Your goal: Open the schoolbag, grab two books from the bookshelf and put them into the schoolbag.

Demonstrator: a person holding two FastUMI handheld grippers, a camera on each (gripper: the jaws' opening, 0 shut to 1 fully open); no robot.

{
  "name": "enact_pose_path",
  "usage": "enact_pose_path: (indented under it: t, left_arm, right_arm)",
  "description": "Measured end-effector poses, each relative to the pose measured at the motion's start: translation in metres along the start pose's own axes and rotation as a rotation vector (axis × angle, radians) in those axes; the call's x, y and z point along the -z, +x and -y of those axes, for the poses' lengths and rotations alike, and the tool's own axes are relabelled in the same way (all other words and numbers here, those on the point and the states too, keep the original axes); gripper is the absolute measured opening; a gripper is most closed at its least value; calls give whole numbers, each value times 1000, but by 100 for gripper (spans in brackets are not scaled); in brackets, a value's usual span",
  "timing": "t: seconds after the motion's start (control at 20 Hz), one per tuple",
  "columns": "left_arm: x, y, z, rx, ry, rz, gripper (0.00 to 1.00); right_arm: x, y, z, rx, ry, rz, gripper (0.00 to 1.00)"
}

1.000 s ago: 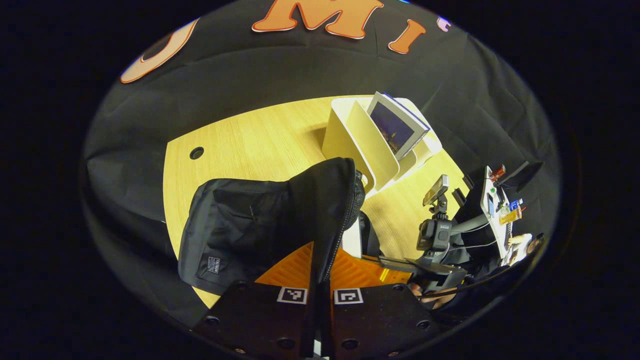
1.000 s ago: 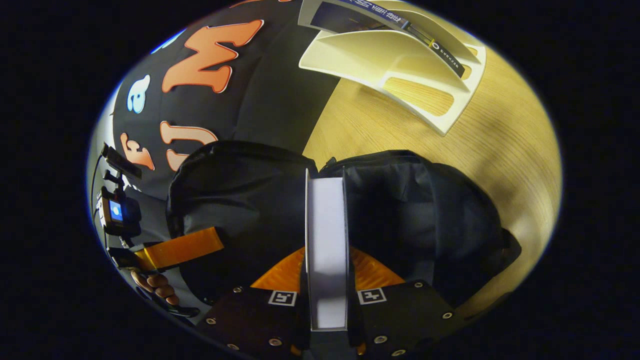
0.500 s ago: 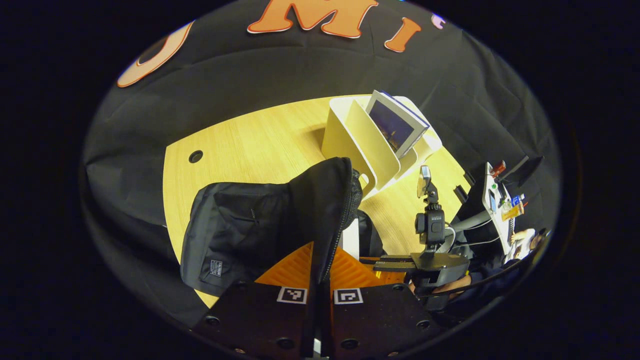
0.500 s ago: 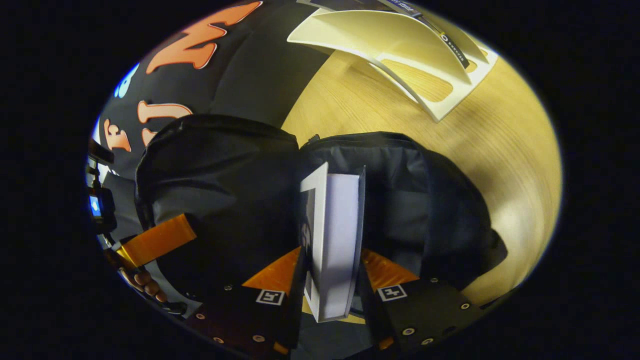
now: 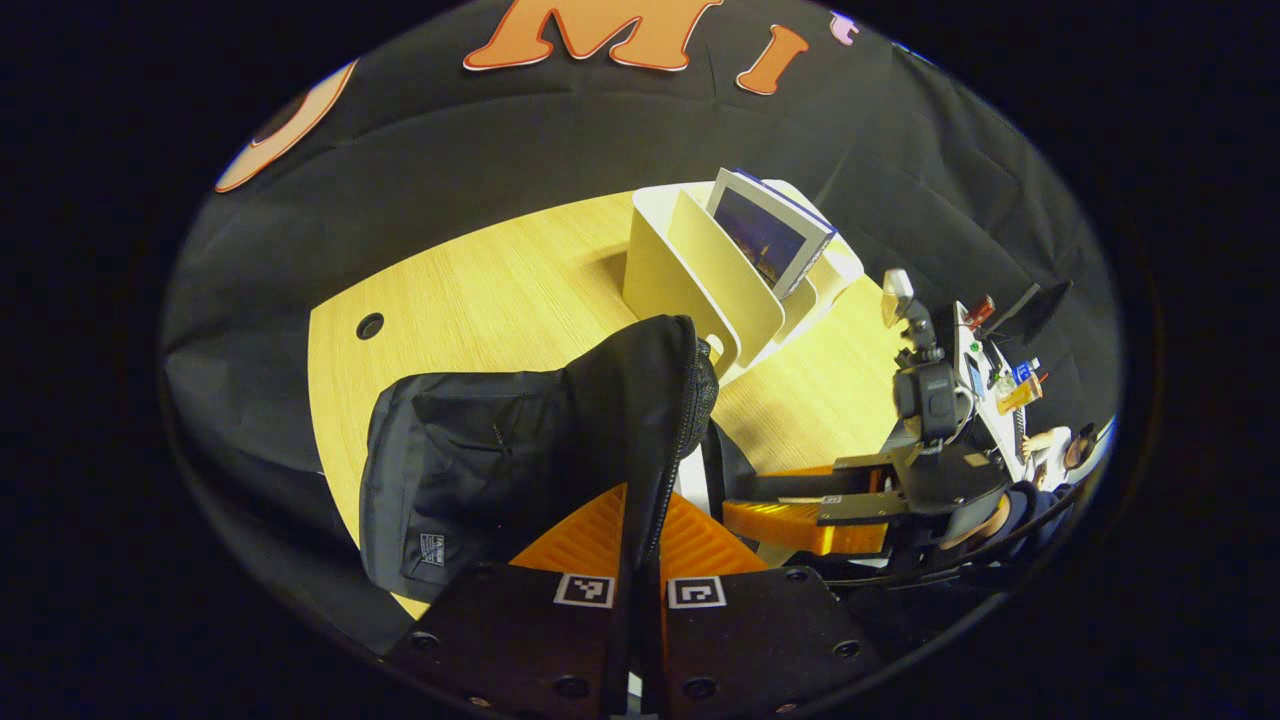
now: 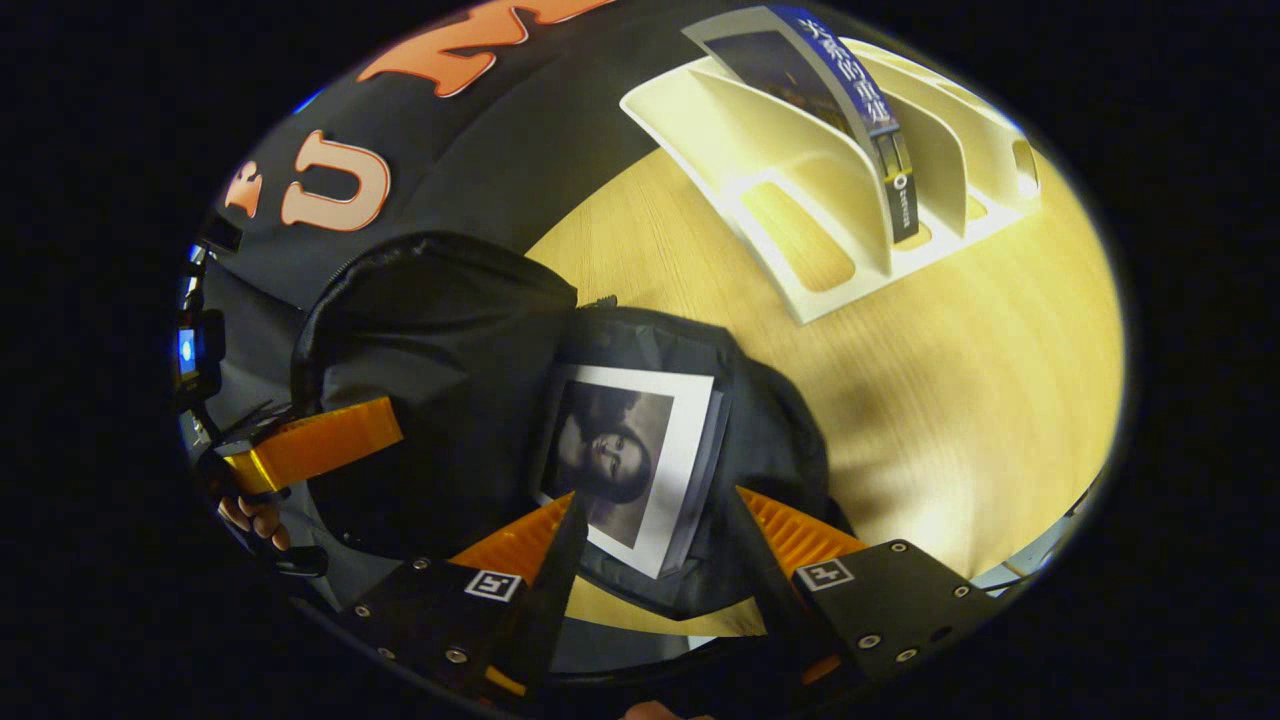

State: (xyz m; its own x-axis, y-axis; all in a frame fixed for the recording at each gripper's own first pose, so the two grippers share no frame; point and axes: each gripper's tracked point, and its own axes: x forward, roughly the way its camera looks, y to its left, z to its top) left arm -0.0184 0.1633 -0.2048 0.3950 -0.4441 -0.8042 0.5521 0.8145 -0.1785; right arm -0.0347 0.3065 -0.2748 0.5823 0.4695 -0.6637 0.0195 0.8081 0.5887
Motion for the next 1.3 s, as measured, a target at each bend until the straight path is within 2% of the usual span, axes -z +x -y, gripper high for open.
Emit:
enact_pose_path:
  t: [0.15, 0.25, 0.65, 0.8, 0.95, 1.3]
  left_arm:
    - [2, -3, -2, -5, -2, 5, 6]
    - [3, -4, -4, -14, -7, 7, 6]
    - [8, -3, -6, -57, -65, 23, 6]
    - [6, -2, -6, -76, -77, 23, 6]
    - [6, -3, -6, -92, -96, 23, 6]
    - [6, -2, -7, -121, -124, 18, 6]
  right_arm:
    - [-18, -26, 9, 48, -62, -5, 97]
    - [-34, -42, 15, 79, -127, 1, 99]
    - [-96, -93, 28, 155, -341, -30, 99]
    - [-130, -109, 38, 193, -443, -18, 99]
    - [-168, -124, 43, 230, -482, -6, 99]
    - [-222, -126, 53, 319, -609, -47, 99]
